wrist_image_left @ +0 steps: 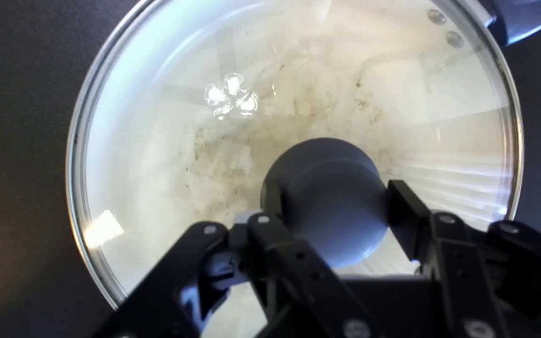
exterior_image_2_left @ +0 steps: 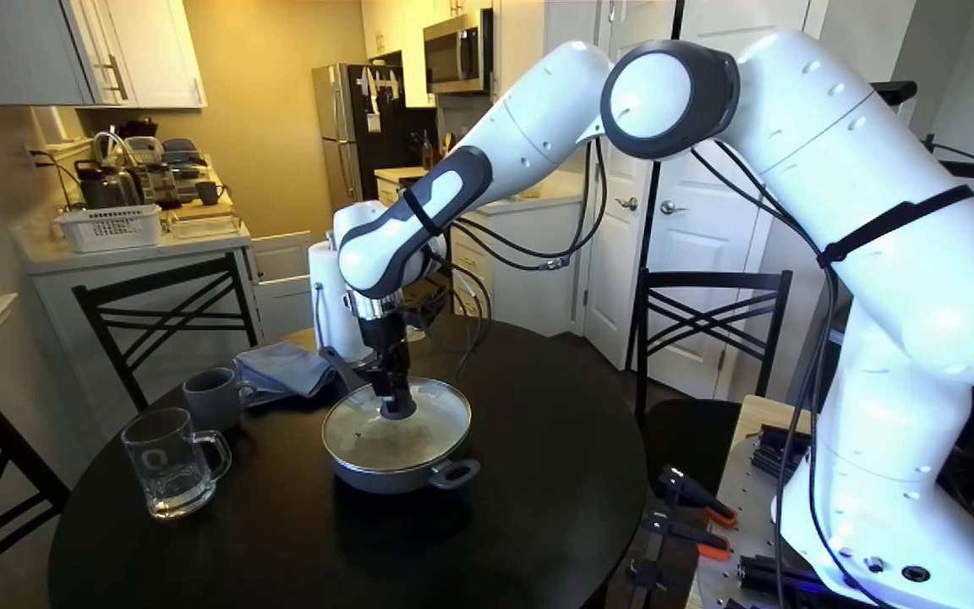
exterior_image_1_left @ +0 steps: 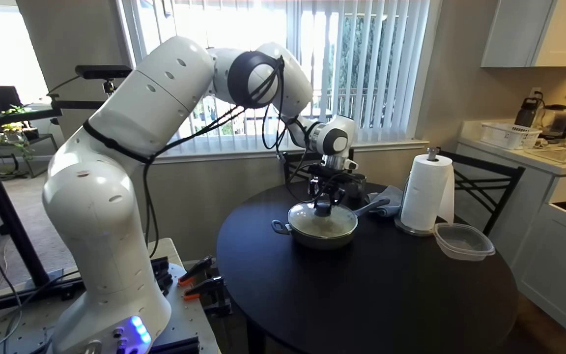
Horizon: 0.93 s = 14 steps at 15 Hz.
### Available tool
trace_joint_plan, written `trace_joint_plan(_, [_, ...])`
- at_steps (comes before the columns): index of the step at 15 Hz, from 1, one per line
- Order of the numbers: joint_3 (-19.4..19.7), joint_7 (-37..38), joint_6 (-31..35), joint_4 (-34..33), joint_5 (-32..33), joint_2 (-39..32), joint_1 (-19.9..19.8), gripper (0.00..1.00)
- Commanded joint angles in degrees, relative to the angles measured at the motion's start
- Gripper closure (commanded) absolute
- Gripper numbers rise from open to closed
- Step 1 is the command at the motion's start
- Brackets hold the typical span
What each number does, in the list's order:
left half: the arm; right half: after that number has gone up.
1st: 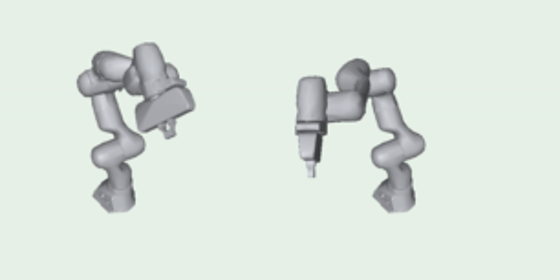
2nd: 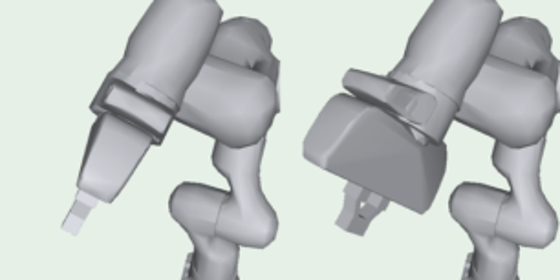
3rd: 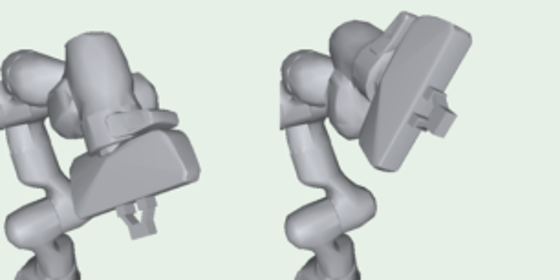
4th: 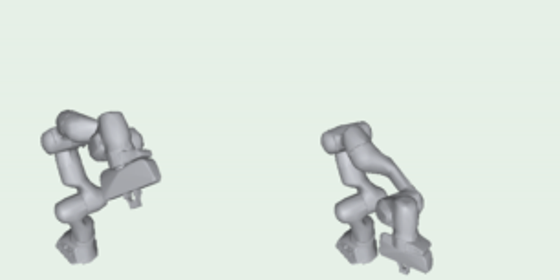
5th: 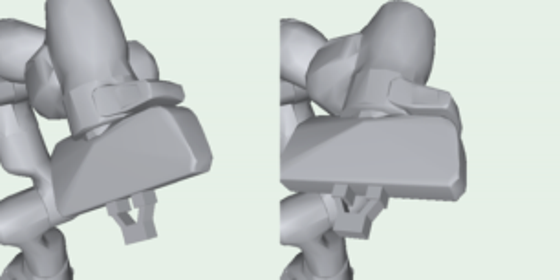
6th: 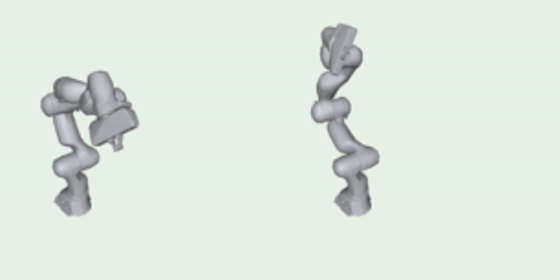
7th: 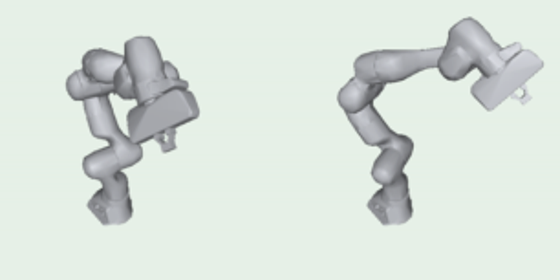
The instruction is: Remove the glass lid from the grey pan and put it on the table
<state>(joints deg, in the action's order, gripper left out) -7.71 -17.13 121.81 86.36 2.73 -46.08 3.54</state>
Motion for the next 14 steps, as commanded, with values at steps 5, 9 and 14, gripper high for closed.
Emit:
trace_joint_plan(5, [0.89, 3.33, 1.34, 5.64, -0.36, 6.41, -0.15, 0.67])
trace_joint_plan(9, [1.0, 5.57, 4.03, 11.18, -0.56, 13.43, -0.03, 0.67])
trace_joint_plan(14, [1.56, 8.61, 3.74, 16.33, -0.16, 20.77, 0.67, 0.67])
